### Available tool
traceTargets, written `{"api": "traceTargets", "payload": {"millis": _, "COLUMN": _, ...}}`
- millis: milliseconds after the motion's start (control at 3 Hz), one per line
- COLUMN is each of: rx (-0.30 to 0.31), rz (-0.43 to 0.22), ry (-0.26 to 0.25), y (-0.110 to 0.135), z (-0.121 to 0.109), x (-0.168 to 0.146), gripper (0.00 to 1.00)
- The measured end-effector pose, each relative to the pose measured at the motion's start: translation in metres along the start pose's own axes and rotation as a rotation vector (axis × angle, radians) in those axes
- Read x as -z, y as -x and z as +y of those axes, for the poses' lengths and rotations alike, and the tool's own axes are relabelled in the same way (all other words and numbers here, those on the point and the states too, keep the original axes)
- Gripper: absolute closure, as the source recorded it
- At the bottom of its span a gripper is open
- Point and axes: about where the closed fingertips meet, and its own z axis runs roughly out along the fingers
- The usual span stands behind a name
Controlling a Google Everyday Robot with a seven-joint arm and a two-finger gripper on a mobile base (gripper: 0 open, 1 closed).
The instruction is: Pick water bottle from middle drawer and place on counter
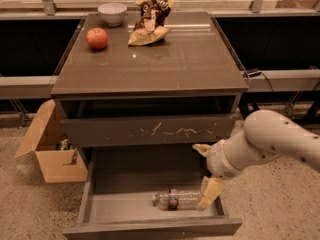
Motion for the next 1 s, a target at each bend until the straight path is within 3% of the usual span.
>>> {"api": "traceTargets", "payload": {"millis": 667, "rx": 0.012, "rz": -0.065, "ry": 0.023, "y": -0.045, "z": -0.035, "x": -0.101, "gripper": 0.00}}
{"api": "traceTargets", "payload": {"millis": 1000, "rx": -0.009, "rz": -0.074, "ry": 0.061, "y": -0.067, "z": -0.042, "x": -0.146, "gripper": 0.00}}
